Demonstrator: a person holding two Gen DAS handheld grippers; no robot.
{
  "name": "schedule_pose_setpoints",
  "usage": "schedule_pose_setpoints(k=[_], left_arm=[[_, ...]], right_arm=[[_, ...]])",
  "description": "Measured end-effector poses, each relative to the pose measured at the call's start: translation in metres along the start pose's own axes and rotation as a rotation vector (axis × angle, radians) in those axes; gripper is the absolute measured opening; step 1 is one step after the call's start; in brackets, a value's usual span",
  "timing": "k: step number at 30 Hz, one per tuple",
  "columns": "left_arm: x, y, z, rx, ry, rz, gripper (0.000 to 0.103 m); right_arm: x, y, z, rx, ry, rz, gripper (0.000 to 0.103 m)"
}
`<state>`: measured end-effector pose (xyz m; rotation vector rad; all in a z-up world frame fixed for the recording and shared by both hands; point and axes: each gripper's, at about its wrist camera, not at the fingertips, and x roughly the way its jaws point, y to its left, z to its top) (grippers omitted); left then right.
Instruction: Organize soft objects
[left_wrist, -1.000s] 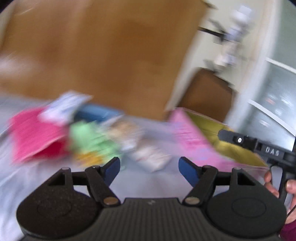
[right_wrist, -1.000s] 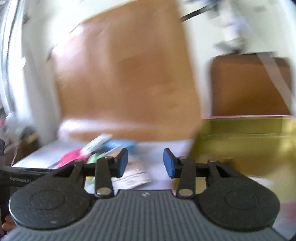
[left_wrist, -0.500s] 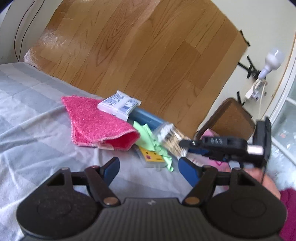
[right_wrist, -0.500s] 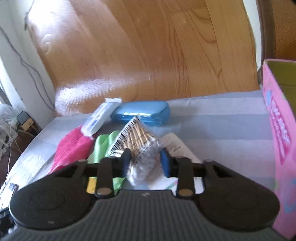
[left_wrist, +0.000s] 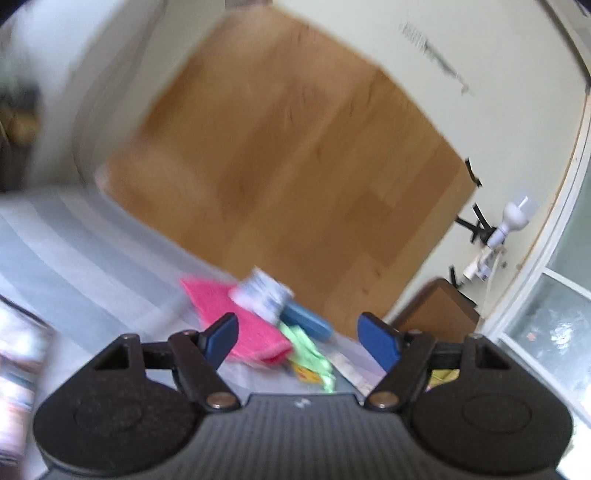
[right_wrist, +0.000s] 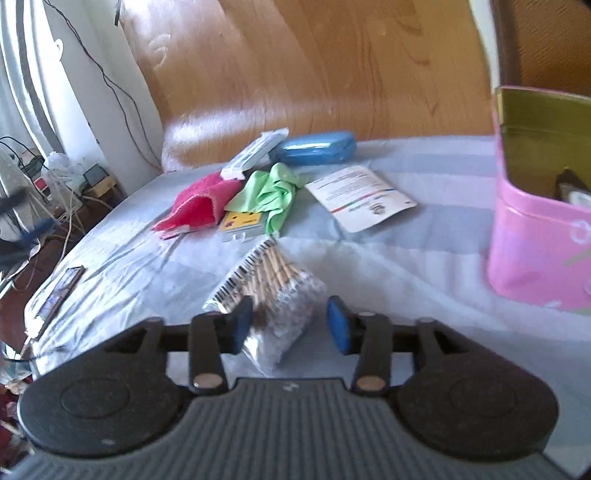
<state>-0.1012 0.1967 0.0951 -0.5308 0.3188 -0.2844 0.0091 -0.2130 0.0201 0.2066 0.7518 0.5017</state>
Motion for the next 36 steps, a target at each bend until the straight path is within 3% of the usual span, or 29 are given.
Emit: schedule_pose_setpoints(k=[4,7,10,12,16,19,23,29,36], left_arm=[[-0.093,0.004,0.022,0.076,-0.077,0.176,0.077],[-0.164,0.006,0.018,0.174,-0.122,0.402,0.082],[-0.199,0.009,0.000,0.224,-0.100,0.601,0.086],[-0.195,0.006,-0.018,0.262,-0.079,0.645,0.086],[-0.134,0.003,-0.049,0.199,-0.027,0.442,0.086],[-0.055,-0.009,-0.067,0.156,0.036,0.266,0.086],[0.042,-0.034,-0.080,0.092,0.129,0.089,0.084],[0.135,-0.075,-0.093,0.123,0.263,-0.052,0.084],[0.198,-0.075,-0.109,0.060,0.420,-0.091,0.092]], right_arm=[[-0.005,0.001,-0.010,-0.007,-0.033,0.009,0.058],[-0.007,-0.002,-0.018,0.004,-0.059,0.020,0.059],[-0.011,-0.004,-0.025,0.005,-0.095,0.038,0.061],[-0.012,-0.004,-0.027,0.006,-0.108,0.043,0.061],[-0.012,-0.006,-0.026,0.033,-0.112,0.050,0.062],[-0.015,-0.005,-0.029,0.035,-0.118,0.035,0.062],[-0.022,-0.004,-0.035,0.040,-0.125,0.019,0.064],[-0.026,0.003,-0.039,-0.011,-0.122,-0.014,0.072],[-0.009,0.021,-0.028,-0.150,-0.086,-0.076,0.076]])
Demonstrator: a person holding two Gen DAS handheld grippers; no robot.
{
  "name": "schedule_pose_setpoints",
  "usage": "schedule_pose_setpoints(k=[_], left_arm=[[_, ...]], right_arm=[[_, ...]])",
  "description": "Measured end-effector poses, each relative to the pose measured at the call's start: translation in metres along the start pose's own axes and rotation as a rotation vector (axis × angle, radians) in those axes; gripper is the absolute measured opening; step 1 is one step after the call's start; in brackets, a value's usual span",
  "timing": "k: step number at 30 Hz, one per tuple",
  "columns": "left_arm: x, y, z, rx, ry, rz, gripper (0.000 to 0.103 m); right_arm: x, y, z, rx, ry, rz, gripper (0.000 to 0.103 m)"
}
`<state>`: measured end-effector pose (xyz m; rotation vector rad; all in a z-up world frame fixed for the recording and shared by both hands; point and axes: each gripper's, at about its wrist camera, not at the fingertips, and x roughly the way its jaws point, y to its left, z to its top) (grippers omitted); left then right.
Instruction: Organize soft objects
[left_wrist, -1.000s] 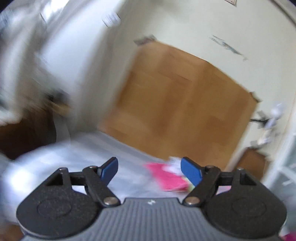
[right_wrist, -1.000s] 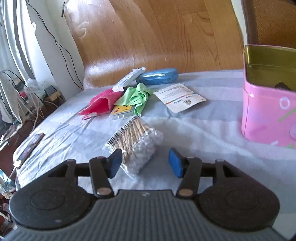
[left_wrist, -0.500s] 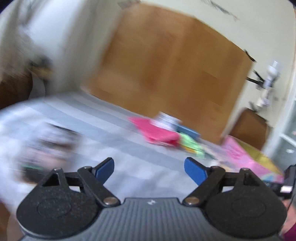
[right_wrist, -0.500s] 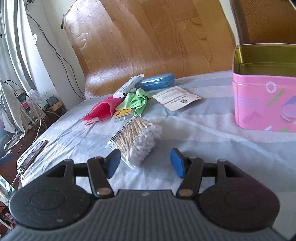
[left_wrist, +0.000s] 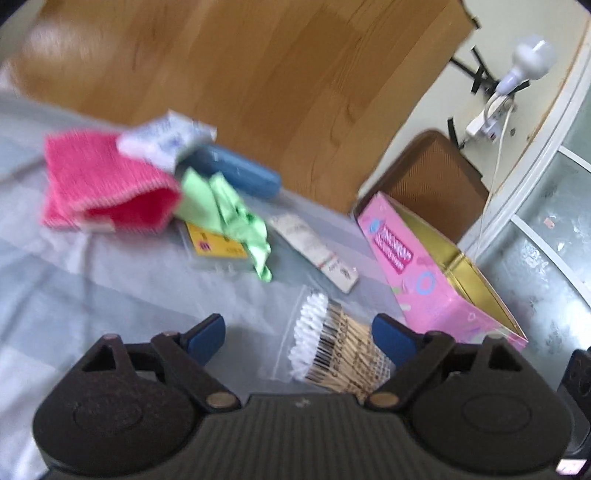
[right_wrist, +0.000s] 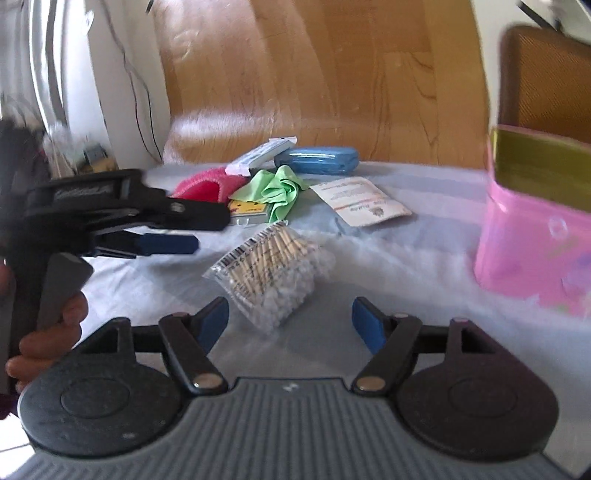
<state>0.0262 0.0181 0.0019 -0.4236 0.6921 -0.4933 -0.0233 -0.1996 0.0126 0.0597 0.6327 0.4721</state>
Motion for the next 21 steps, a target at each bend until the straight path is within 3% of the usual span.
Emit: schedule_pose_setpoints(k=[2,3,4,5,8,13,17,21], left_arm=[[0.005,-0.005,-0.001,0.026,0.006,0.003,0.093],[0.008,-0.009,0.000,0.037,0.019,-0.003,0.087],[0.012,-0.013,0.000,0.051,0.037,-0.016,0.062],[0.018,-0.017,0.001,0.055,0.085,-0.045,0.056],[0.013,-0.036,0.003,0.070,0.069,-0.032,0.056],[0.018,-0.093,0.023,0.134,0.041,-0.148,0.056],[0.053,-0.152,0.035,0.239,0.036,-0.197,0.057],[0.097,-0.191,0.038,0.260,0.081,-0.237,0.056]], right_arm=[[0.010,0.004,0.004,-0.043,0.007,-0.011,0.076],[0.014,0.004,0.005,-0.054,0.012,-0.006,0.072],[0.019,0.006,0.006,-0.072,0.011,-0.004,0.060],[0.021,0.008,0.007,-0.096,0.009,-0.006,0.053],[0.019,0.008,0.011,-0.121,-0.014,-0.016,0.050],[-0.031,-0.010,0.015,-0.159,-0.174,-0.087,0.050],[-0.066,-0.047,0.026,-0.149,-0.249,-0.186,0.050],[-0.086,-0.098,0.032,-0.070,-0.265,-0.276,0.049]])
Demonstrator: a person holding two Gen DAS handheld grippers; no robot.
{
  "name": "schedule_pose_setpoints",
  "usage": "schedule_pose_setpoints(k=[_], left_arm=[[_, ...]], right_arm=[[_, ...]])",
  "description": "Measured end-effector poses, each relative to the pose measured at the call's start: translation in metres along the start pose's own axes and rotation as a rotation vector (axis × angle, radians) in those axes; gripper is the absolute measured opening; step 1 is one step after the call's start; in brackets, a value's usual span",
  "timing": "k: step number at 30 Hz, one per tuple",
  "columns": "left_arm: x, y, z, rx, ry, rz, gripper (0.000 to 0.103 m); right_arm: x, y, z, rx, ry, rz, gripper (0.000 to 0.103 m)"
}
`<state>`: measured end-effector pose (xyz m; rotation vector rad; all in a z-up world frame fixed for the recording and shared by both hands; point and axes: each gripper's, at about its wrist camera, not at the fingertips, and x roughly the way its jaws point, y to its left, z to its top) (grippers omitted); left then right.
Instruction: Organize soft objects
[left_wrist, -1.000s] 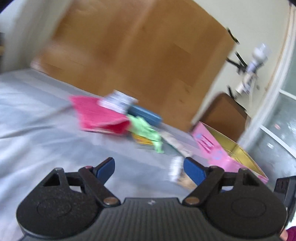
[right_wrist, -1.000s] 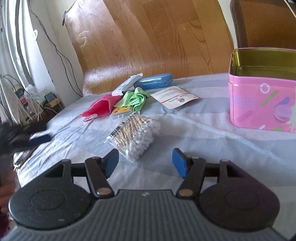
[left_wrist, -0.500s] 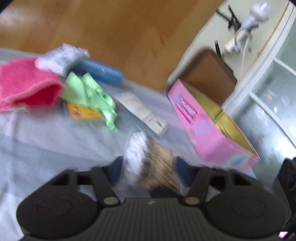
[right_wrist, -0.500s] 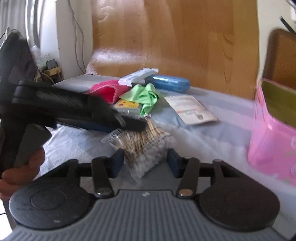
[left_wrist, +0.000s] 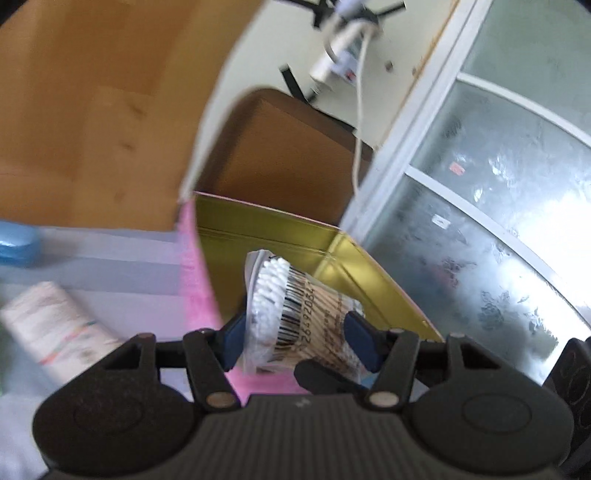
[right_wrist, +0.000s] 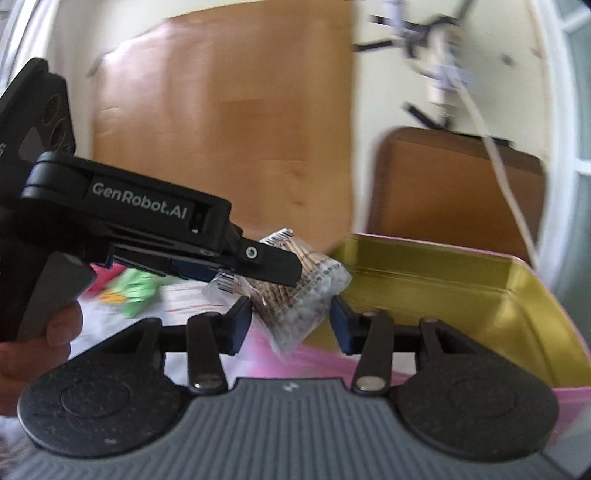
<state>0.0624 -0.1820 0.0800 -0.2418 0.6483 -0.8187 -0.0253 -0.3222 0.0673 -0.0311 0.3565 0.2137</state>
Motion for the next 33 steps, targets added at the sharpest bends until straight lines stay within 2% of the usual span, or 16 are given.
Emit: schedule_pose_setpoints(k=[4,7,10,15,17,19,23,26,27,29,33], left_arm=[[0.043,-0.012,-0.002,0.002,0.040,0.011,0.058],[0.060,-0.014,-0.006,-0.008,0.048,0.060,0.060],[0.053,-0.015,-0.007,0.006,0.036,0.089,0.060],[-0.001,-0.006,-0.014,0.037,-0.055,0.125,0.061],[-0.029,0.007,-0.022,0.031,-0.087,0.147,0.062],[-0.056,0.025,-0.033,0.030,-0.113,0.201,0.063],[-0.095,0.071,-0.055,0.014,-0.105,0.408,0.063],[-0.115,0.107,-0.066,-0.024,-0.086,0.567,0.063],[-0.121,0.117,-0.069,-0.048,-0.083,0.595,0.063],[-0.132,0.134,-0.073,-0.098,-0.094,0.613,0.063],[-0.137,0.151,-0.083,-0.138,-0.111,0.656,0.063]], right_arm=[[0.008,-0.041,-0.006,0.064,0.031,-0.077,0.049],[0.021,-0.058,-0.015,0.080,0.054,-0.135,0.050],[0.026,-0.066,-0.022,0.059,0.059,-0.260,0.055],[0.007,-0.072,-0.027,0.144,-0.011,-0.264,0.055],[0.001,-0.067,-0.025,0.160,-0.050,-0.248,0.055],[-0.001,-0.057,-0.019,0.162,-0.091,-0.223,0.055],[0.004,-0.024,-0.009,0.153,-0.114,-0.088,0.054],[0.022,0.014,-0.004,0.102,-0.067,0.044,0.051],[0.028,0.027,-0.005,0.084,-0.044,0.075,0.051],[0.048,0.050,-0.004,0.050,0.017,0.129,0.051],[0.089,0.087,-0.004,-0.039,0.121,0.139,0.051]])
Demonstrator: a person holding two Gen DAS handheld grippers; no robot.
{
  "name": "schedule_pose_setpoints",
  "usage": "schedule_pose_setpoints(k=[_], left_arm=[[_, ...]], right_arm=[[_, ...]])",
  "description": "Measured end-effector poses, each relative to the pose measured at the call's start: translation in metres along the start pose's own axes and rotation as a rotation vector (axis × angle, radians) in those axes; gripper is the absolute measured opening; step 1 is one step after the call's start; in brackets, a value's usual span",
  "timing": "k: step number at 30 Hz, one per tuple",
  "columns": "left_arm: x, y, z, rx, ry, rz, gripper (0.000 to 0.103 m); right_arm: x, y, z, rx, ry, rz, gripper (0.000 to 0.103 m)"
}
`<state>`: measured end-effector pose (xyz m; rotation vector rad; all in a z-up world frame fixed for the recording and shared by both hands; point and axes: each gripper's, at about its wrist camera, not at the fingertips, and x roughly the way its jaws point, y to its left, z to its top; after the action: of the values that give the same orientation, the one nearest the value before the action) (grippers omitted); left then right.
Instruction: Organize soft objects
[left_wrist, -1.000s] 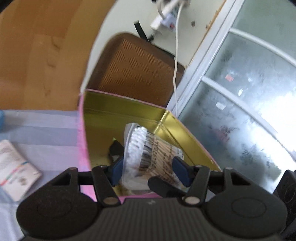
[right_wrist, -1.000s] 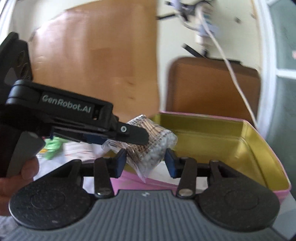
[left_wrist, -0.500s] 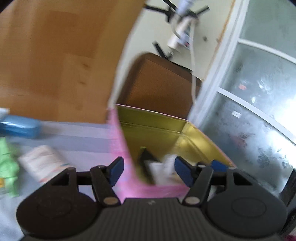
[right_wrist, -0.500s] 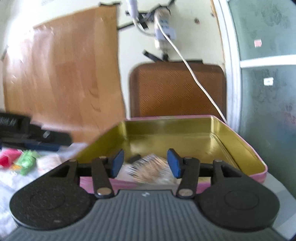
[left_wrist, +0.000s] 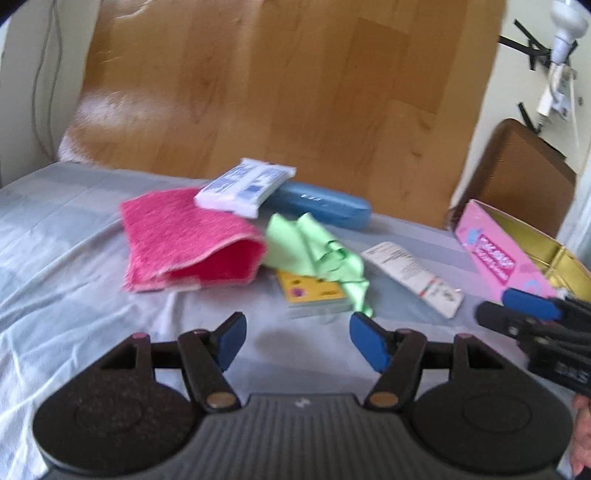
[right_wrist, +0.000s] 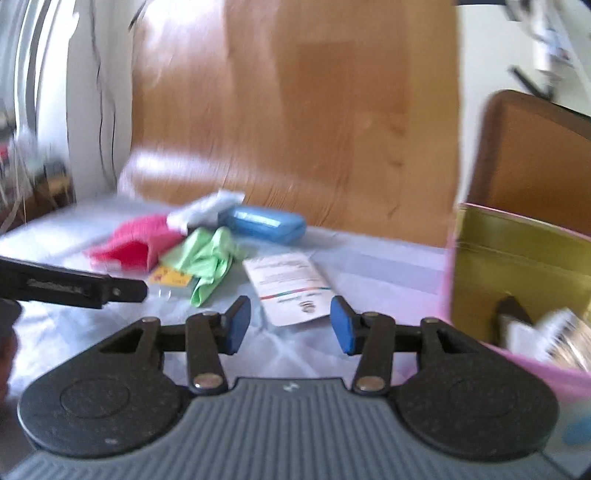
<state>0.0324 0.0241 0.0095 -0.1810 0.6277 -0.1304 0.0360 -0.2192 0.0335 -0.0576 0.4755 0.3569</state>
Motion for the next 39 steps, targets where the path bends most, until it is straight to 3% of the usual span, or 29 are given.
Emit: schedule_pose_setpoints(k=[2,7,8,10,14,15,16,17,19,25,30,32,37,39], left_arm=[[0.000,0.003,0.002,-0.006,-0.006,-0.018,0.063],[-0.010,-0.020,-0.007,0.125,-0.097,-0.017,0.066],[-0.011,-0.024,-0.009,0.145,-0.106,-0.014,0.066],[-0.012,-0.026,-0.010,0.164,-0.116,-0.020,0.069],[-0.011,-0.022,-0.009,0.143,-0.110,-0.028,0.069],[-0.012,-0.022,-0.009,0.138,-0.110,-0.028,0.069],[-0.012,-0.021,-0.010,0.135,-0.109,-0.028,0.070],[-0.012,-0.021,-0.010,0.135,-0.109,-0.027,0.070],[-0.013,-0.021,-0.011,0.135,-0.107,-0.022,0.073],[-0.007,-0.021,-0.009,0.129,-0.069,-0.003,0.073],[-0.005,-0.021,-0.009,0.129,-0.049,0.000,0.074],[-0.004,-0.022,-0.010,0.132,-0.042,0.001,0.074],[0.001,-0.019,-0.008,0.119,0.010,-0.043,0.076],[0.003,-0.017,-0.007,0.098,0.045,-0.082,0.076]], right_arm=[[0.023,0.011,0.006,-0.066,0.045,-0.019,0.055],[0.065,0.017,0.010,-0.168,0.140,-0.068,0.074],[0.073,0.016,0.010,-0.174,0.163,-0.077,0.082],[0.084,0.008,0.013,-0.123,0.183,-0.082,0.082],[0.085,-0.024,0.017,0.124,0.215,-0.012,0.063],[0.083,-0.025,0.018,0.146,0.221,0.013,0.044],[0.077,-0.027,0.017,0.188,0.222,0.035,0.018],[0.070,-0.028,0.016,0.221,0.223,0.055,0.005],[0.060,-0.033,0.009,0.332,0.258,0.147,0.003],[0.009,-0.030,-0.013,0.437,0.244,0.235,0.003],[-0.031,-0.028,-0.032,0.592,0.235,0.444,0.003],[-0.044,-0.028,-0.043,0.638,0.241,0.488,0.003],[-0.061,-0.033,-0.066,0.695,0.277,0.450,0.008],[-0.068,-0.039,-0.072,0.692,0.278,0.370,0.019]])
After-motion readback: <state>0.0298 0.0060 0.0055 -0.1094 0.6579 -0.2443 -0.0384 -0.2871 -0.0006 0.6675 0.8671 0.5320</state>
